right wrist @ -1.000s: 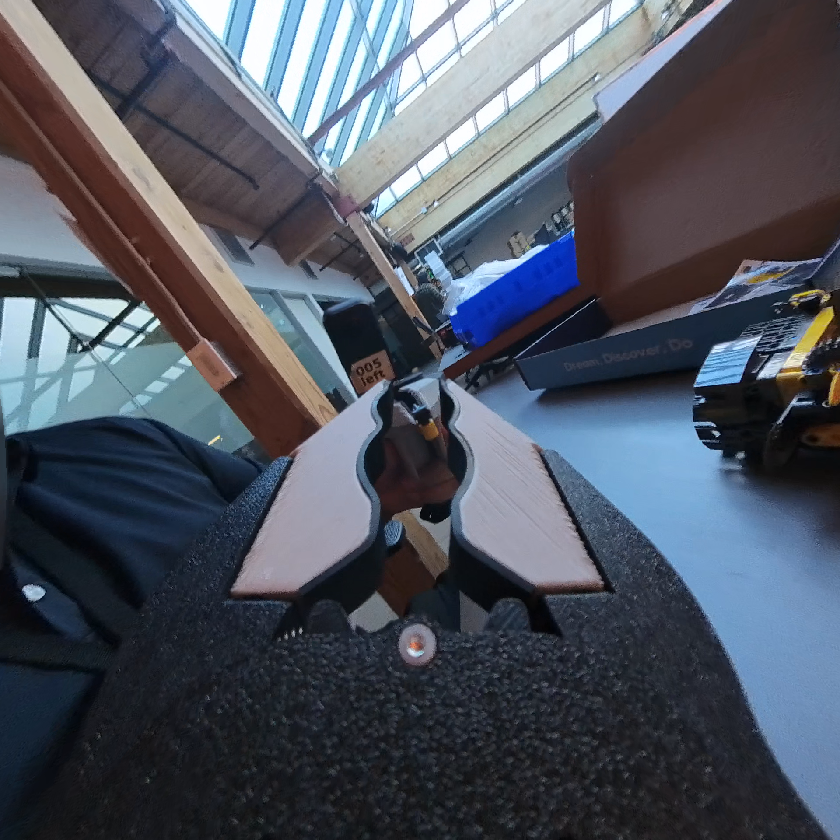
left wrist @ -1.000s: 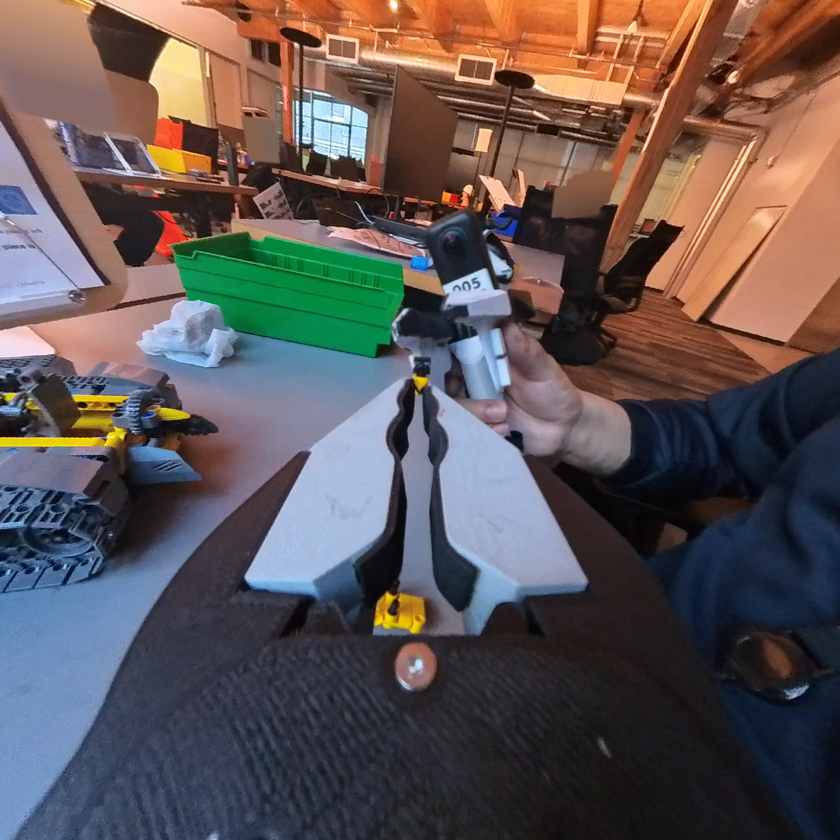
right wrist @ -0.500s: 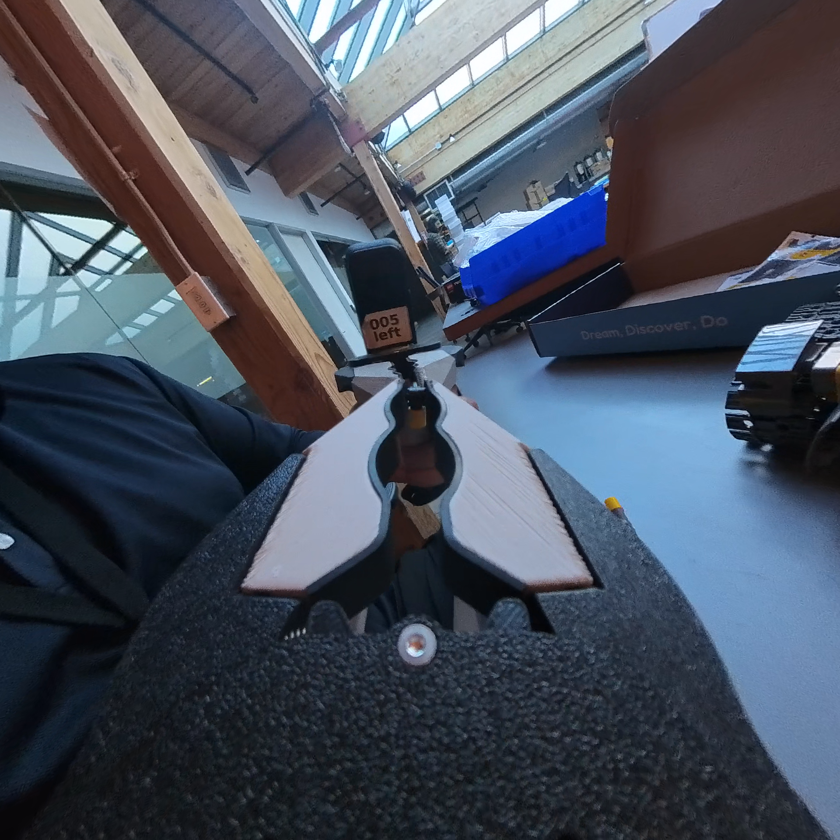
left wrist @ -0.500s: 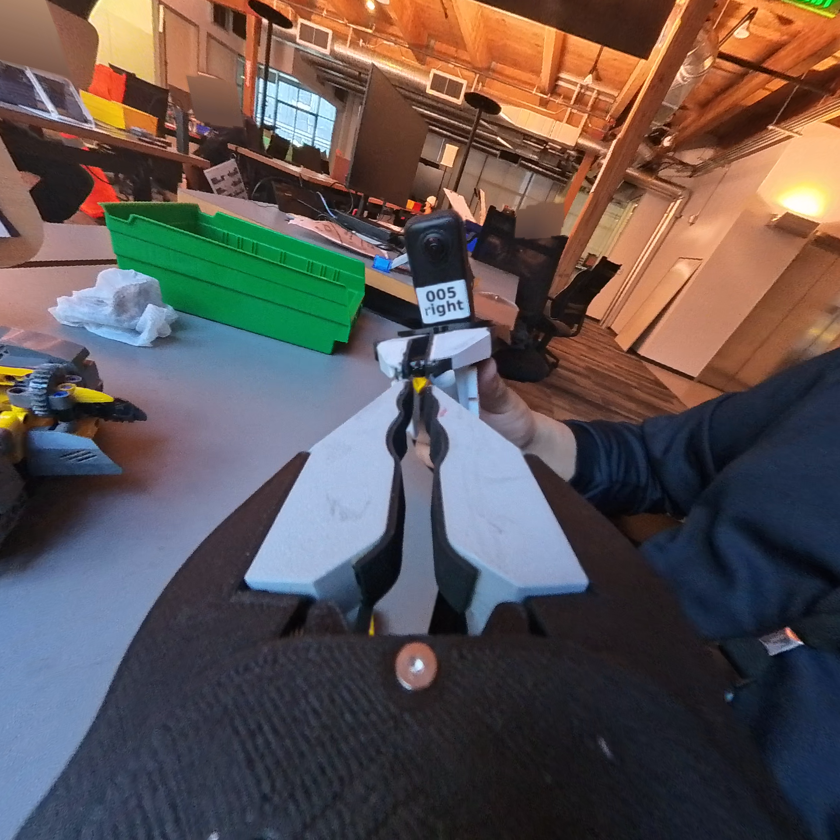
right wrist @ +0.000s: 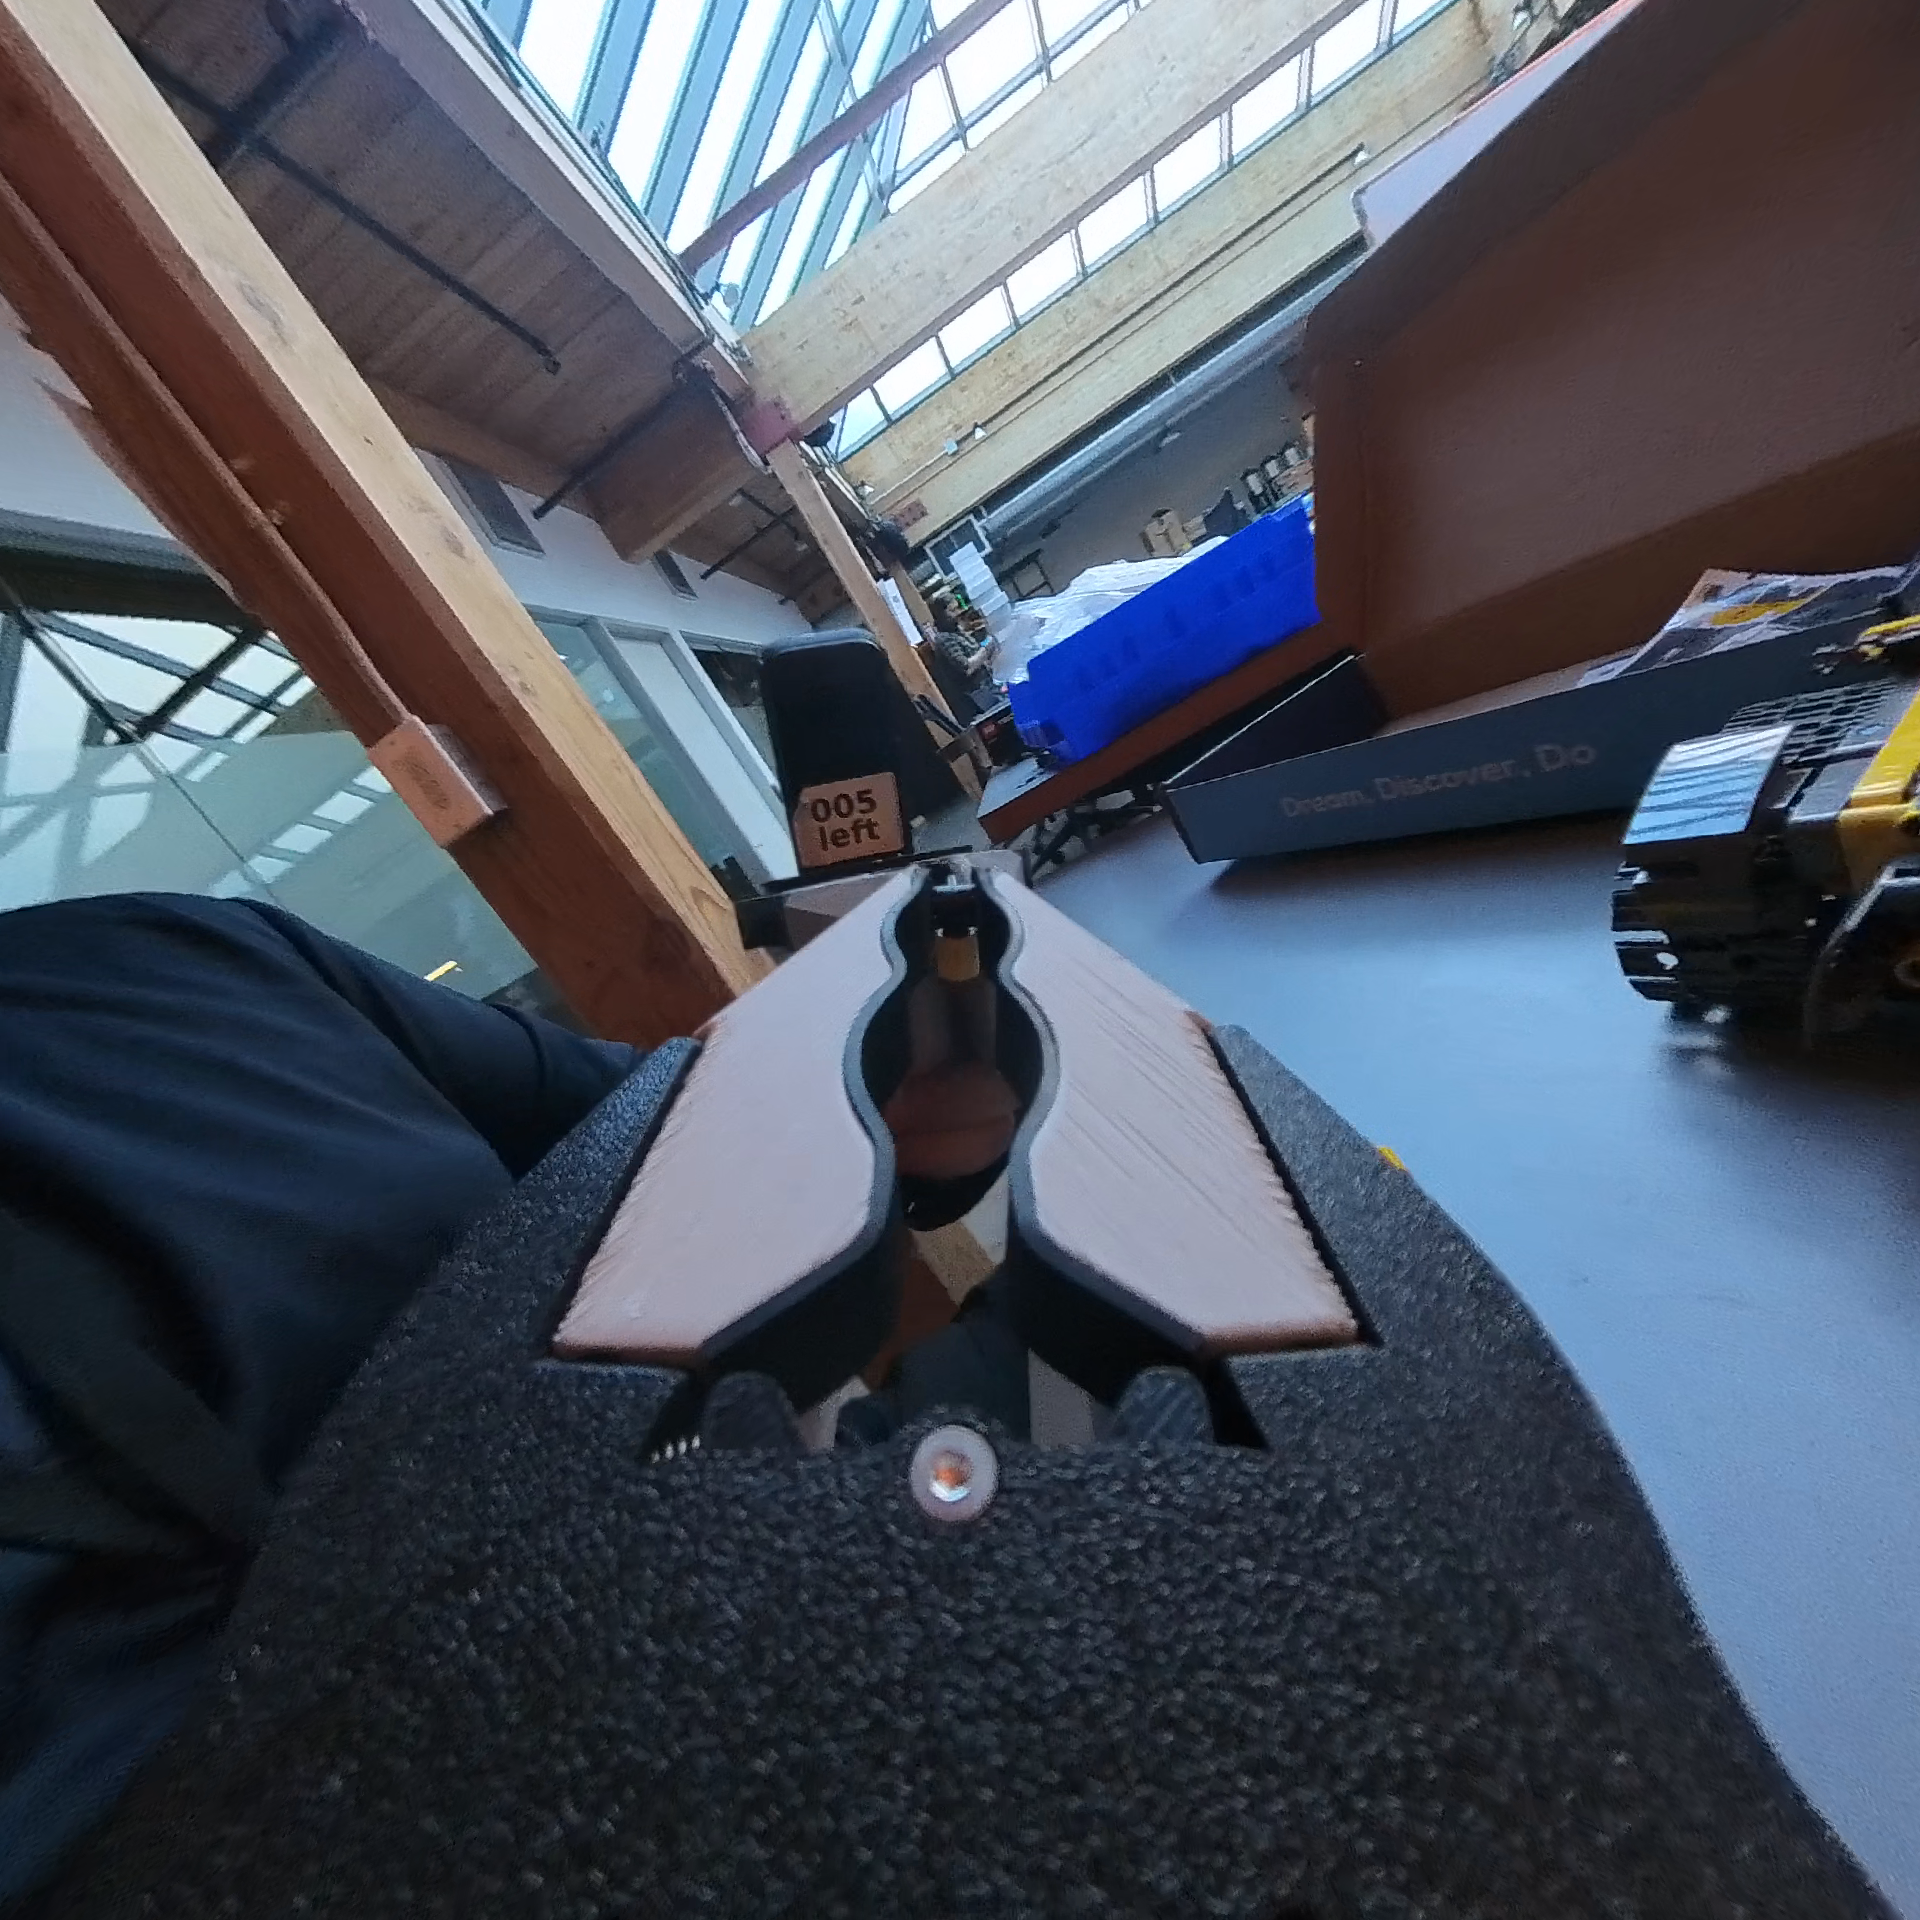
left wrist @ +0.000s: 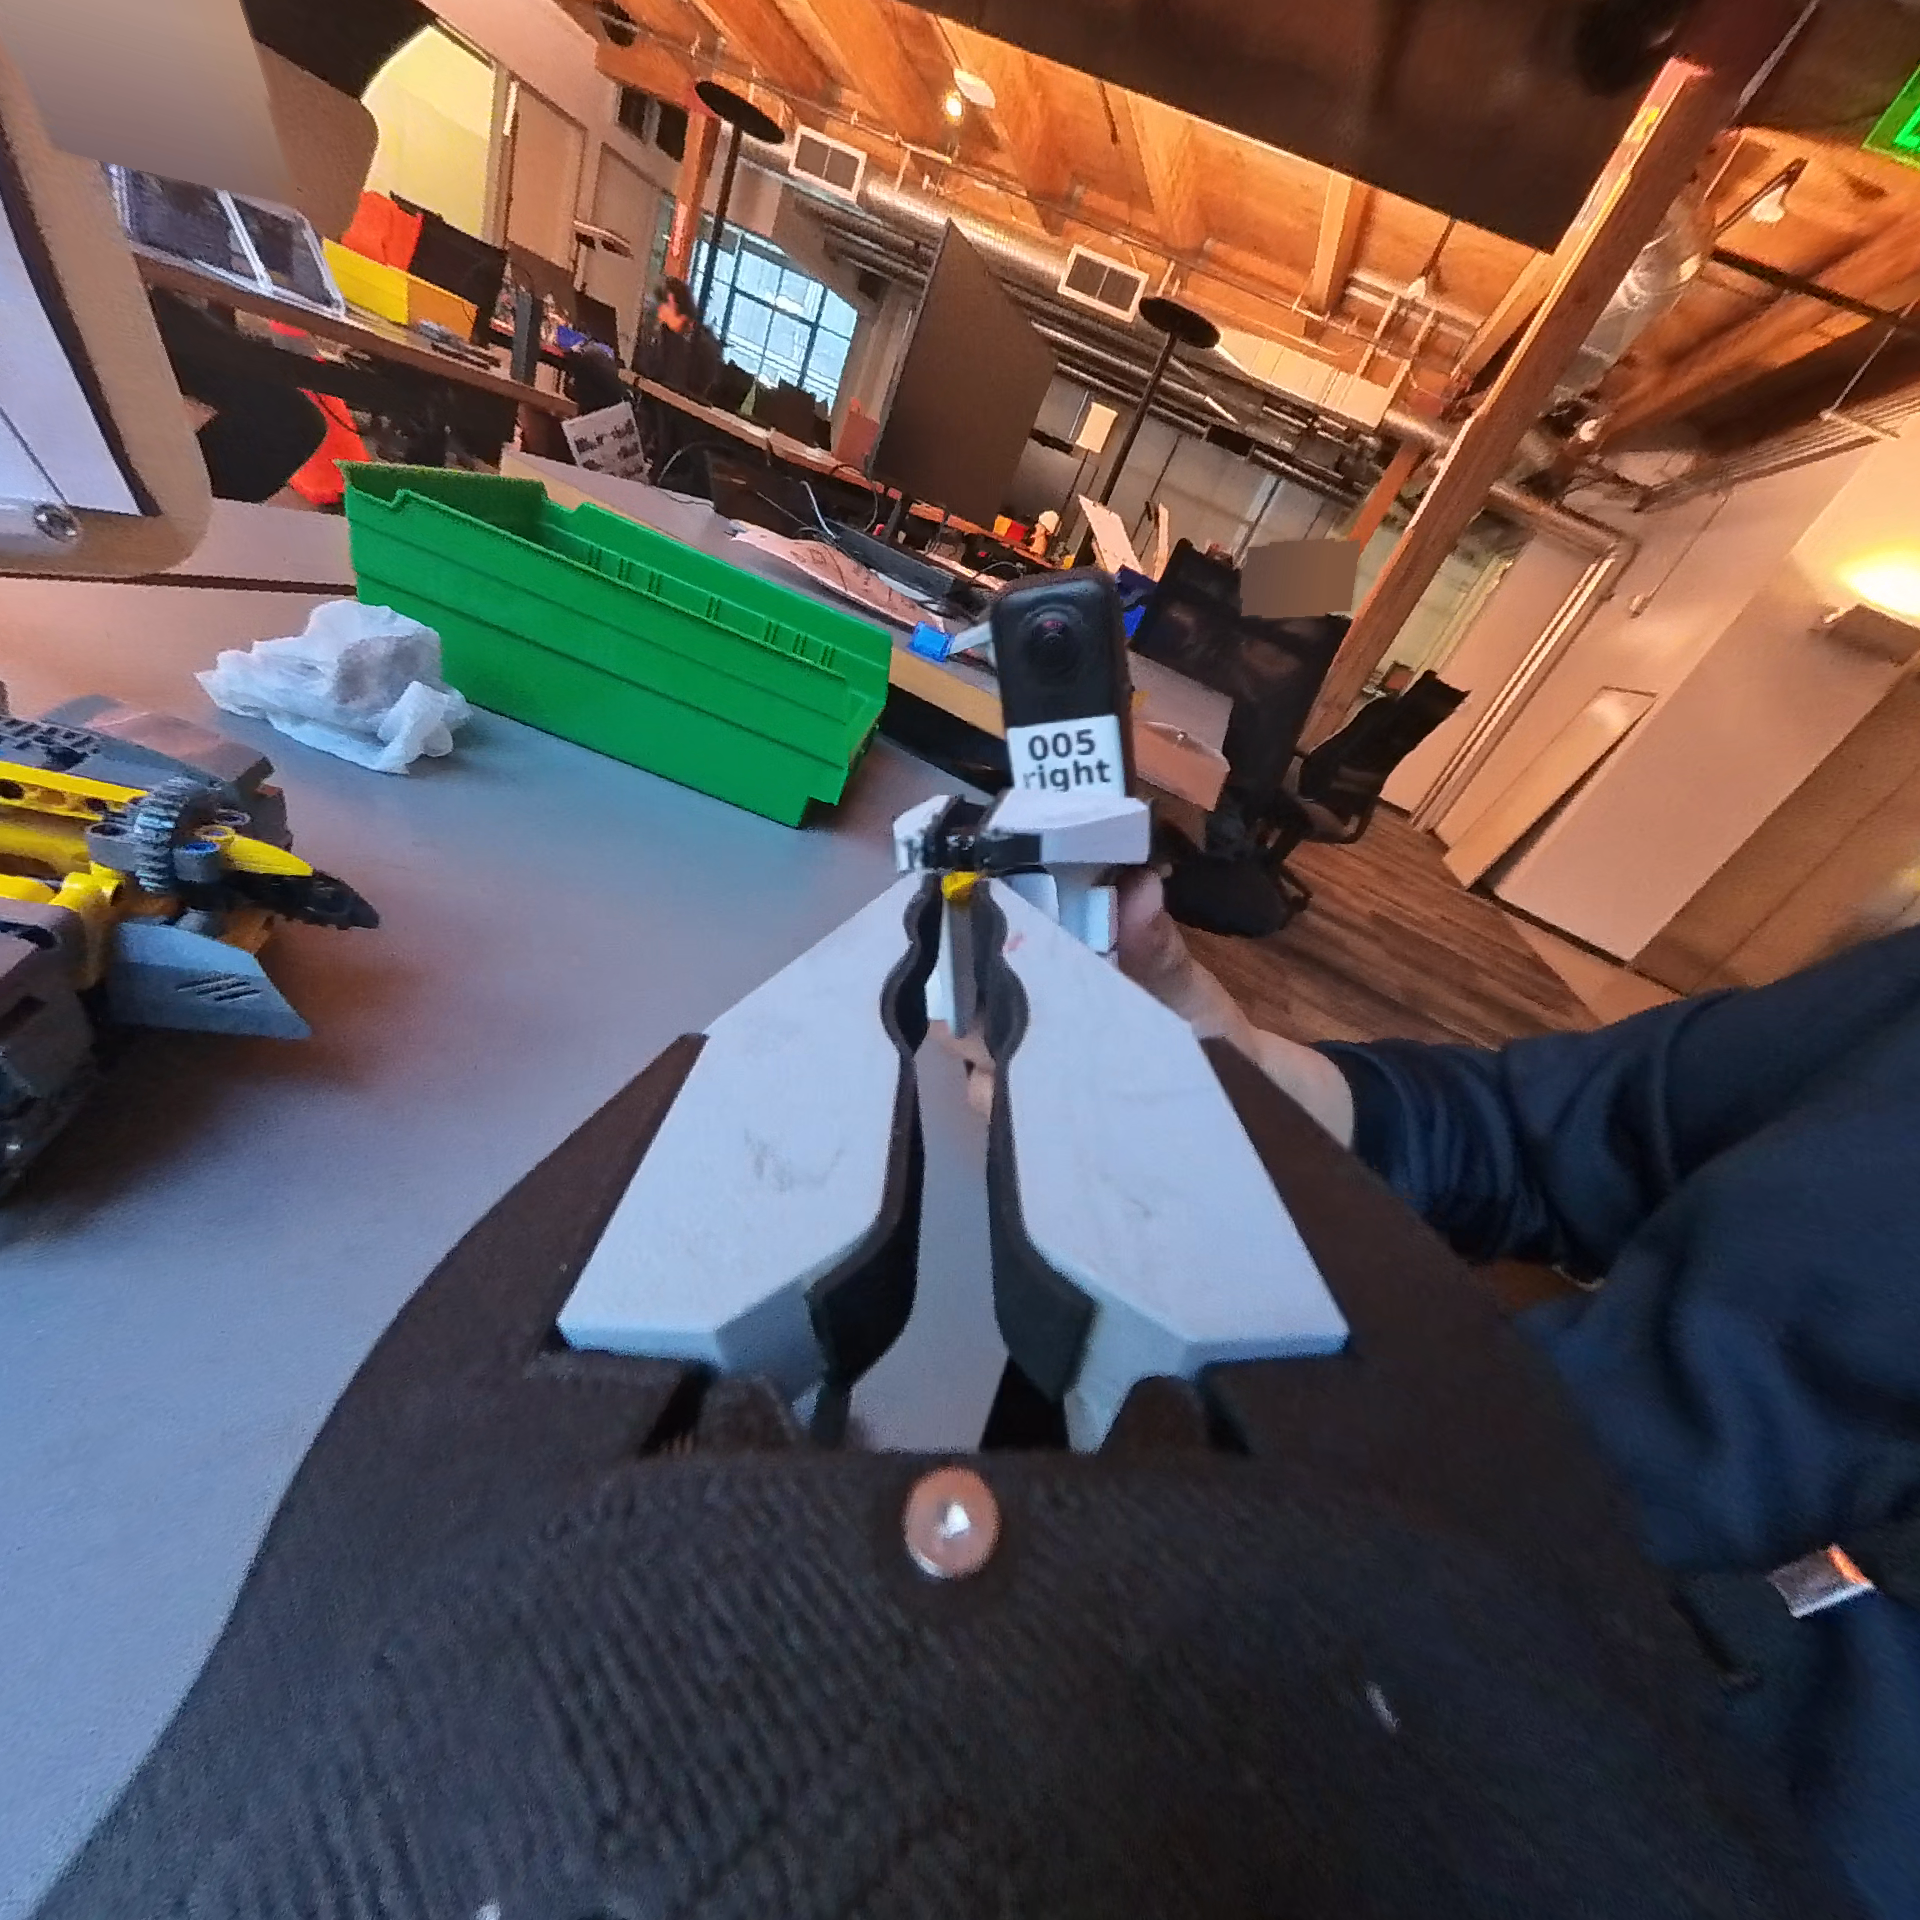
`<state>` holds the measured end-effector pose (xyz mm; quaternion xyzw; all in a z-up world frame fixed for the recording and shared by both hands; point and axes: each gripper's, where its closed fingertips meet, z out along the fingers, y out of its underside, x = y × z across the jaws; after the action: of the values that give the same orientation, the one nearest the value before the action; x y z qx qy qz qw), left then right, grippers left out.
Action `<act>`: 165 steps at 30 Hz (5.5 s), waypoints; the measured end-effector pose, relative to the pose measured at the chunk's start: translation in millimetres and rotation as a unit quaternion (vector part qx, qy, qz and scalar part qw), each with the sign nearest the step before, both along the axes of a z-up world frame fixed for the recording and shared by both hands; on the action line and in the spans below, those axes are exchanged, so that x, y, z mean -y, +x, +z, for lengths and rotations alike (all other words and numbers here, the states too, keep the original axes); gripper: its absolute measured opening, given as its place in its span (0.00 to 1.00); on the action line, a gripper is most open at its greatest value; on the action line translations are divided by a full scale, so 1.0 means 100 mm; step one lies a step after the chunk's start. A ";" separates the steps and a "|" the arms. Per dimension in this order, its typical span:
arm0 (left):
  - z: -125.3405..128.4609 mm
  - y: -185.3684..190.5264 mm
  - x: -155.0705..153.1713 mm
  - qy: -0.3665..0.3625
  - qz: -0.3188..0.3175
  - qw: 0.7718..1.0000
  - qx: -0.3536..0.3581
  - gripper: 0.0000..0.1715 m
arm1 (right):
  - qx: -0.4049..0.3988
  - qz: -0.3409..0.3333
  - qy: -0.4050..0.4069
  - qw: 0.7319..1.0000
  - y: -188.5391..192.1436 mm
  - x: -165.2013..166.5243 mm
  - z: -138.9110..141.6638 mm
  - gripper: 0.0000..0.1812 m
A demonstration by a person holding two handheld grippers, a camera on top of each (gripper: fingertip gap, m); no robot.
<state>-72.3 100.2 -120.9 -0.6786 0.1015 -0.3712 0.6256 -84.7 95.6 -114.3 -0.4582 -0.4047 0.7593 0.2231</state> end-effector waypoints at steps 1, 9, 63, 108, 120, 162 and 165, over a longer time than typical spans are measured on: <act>0.00 0.00 0.01 0.008 0.001 1.000 -0.010 0.01 | 0.000 -0.007 0.015 1.000 0.00 0.01 0.00 0.03; -0.03 0.00 -0.01 0.076 0.098 0.983 -0.139 0.02 | 0.018 -0.097 -0.018 0.995 -0.01 -0.07 0.01 0.03; -0.06 0.07 0.03 -0.006 -0.035 0.998 -0.054 0.02 | 0.035 0.078 0.073 0.994 0.12 0.05 -0.07 0.07; -0.13 0.07 0.08 -0.022 -0.079 0.992 -0.098 0.02 | 0.066 0.066 0.194 0.977 0.08 0.08 -0.13 0.03; -0.07 0.09 0.13 -0.020 -0.104 0.991 -0.076 0.02 | 0.063 0.100 0.162 0.980 0.12 0.13 -0.08 0.03; 0.41 -0.45 -0.05 0.065 0.081 0.993 0.058 0.01 | -0.058 -0.055 -0.101 0.992 -0.43 -0.10 0.46 0.01; 0.38 -0.53 -0.07 0.078 0.116 0.990 0.021 0.01 | -0.063 -0.051 -0.149 0.985 -0.51 -0.12 0.43 0.02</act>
<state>-125.7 107.1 -82.7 -0.6273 0.0376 -0.3015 0.7171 -136.2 107.7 -70.9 -0.4573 -0.2481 0.8263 0.2159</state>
